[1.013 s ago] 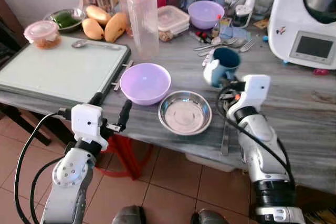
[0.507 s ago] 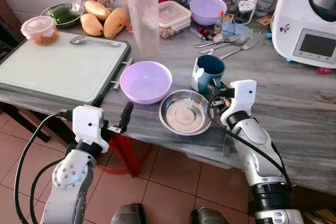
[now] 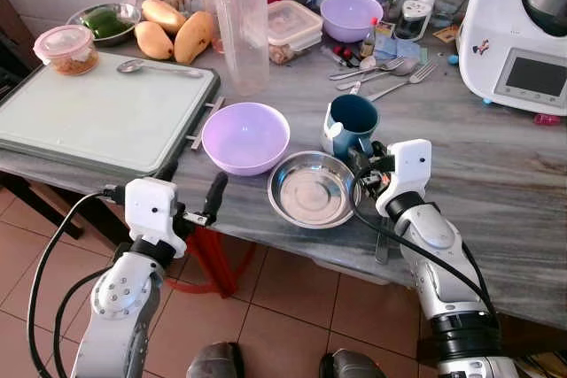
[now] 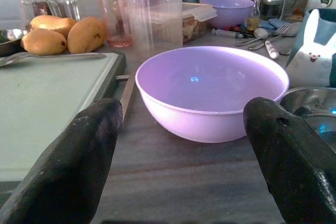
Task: Setting the table
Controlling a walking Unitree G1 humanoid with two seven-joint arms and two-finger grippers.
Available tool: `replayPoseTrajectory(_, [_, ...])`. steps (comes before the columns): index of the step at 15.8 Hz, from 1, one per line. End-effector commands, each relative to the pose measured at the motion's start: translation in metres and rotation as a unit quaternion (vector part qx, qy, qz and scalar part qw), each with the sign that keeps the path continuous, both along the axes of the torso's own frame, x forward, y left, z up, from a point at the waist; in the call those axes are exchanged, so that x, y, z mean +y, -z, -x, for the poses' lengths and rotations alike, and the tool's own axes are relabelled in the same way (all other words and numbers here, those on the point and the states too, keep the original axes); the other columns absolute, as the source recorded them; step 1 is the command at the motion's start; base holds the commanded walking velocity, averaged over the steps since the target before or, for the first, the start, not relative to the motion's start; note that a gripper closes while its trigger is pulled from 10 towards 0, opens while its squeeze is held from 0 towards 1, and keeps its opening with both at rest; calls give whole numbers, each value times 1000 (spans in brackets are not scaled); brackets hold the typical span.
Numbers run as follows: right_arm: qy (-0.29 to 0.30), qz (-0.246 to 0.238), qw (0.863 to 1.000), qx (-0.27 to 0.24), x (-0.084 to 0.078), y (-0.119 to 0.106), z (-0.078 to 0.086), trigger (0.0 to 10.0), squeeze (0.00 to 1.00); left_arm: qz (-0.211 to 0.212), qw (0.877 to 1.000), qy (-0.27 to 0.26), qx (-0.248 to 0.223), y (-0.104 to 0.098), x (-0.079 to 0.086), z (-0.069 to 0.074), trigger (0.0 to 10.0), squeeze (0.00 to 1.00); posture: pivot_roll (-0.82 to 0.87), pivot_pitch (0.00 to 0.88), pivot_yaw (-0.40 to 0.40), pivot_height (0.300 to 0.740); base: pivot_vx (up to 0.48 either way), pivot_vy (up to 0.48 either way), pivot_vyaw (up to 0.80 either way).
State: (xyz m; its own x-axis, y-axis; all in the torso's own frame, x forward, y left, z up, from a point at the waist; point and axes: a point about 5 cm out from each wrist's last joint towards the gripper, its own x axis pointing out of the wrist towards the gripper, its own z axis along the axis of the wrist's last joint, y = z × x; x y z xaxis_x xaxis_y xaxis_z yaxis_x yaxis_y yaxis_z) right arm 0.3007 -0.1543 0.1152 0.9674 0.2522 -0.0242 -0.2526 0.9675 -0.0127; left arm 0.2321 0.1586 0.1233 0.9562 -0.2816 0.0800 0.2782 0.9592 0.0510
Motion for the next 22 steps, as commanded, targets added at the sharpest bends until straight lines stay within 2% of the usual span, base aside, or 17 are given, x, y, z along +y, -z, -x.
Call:
replayPoseTrajectory(1, [10,6,1000,4,-4,3,-1,10000,1000,-5,1000,0,1,0,-1,0,10000,0,39,103,23,740,0,0,0])
replayPoseTrajectory(8, [39,19,999,-9,-13,-1,-5,10000,1000,-3,1000,2,1,1,-3,-3,10000,0,36,92,26,740,0,0,0])
replayPoseTrajectory(9, [46,22,998,-29,-14,-8,-6,10000,1000,-3,1000,1,0,1,-3,-4,10000,0,34,90,25,740,0,0,0])
replayPoseTrajectory(14, [51,28,997,-60,-10,-19,-5,10000,1000,-1,1000,-3,-2,2,-4,-6,10000,0,28,78,20,740,0,0,0])
replayPoseTrajectory(18, [65,21,995,-74,-9,-25,4,10000,1000,3,1000,-6,-10,-1,-5,-12,10000,0,14,67,21,740,0,0,0])
replayPoseTrajectory(20, [74,18,992,-96,-5,-32,13,10000,1000,3,1000,-9,-17,-3,-6,-16,10000,0,6,65,31,740,0,0,0])
replayPoseTrajectory(22, [79,11,988,-130,1,-44,23,10000,1000,-2,999,-47,-4,-1,-2,-22,10000,0,-1,60,37,740,0,0,0])
